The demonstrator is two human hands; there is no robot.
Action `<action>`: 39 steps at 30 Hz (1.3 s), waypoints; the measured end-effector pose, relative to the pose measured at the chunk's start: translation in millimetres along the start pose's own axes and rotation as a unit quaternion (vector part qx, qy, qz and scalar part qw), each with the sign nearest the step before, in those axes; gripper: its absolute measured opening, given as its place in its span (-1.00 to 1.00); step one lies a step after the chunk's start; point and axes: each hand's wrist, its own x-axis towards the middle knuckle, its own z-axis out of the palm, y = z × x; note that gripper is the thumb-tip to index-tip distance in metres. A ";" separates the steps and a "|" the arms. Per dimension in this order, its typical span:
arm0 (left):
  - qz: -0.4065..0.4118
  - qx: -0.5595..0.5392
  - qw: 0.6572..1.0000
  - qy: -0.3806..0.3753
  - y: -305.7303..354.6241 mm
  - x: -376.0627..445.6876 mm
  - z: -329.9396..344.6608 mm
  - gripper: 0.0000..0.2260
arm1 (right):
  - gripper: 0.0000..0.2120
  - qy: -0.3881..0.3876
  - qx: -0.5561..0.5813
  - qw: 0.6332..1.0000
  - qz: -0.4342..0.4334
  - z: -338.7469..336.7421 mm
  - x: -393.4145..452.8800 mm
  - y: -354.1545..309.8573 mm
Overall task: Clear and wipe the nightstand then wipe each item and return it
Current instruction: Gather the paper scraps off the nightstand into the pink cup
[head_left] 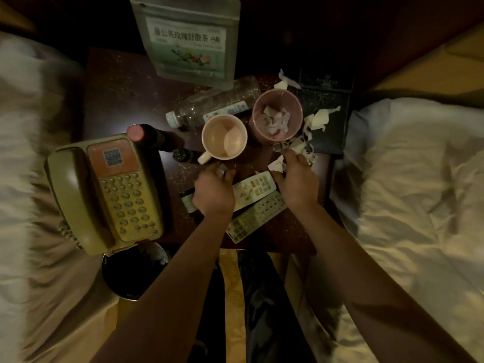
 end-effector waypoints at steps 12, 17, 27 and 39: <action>-0.058 0.029 0.998 -0.008 6.5 9.4 7.3 -0.83 | -0.78 -0.015 0.119 0.993 -0.003 5.9 1.1 8.0; -0.041 0.035 0.998 -0.021 4.2 2.6 5.4 -0.84 | -0.82 0.075 0.230 0.968 0.065 1.8 -9.5 16.5; 0.026 -0.024 0.999 -0.030 1.9 -23.1 5.7 -0.78 | -0.72 0.039 0.336 0.919 0.200 -19.9 -14.8 37.7; 0.063 -0.061 0.994 -0.064 37.0 -13.0 24.1 -0.75 | -0.51 0.077 0.025 0.997 0.003 3.0 16.2 15.5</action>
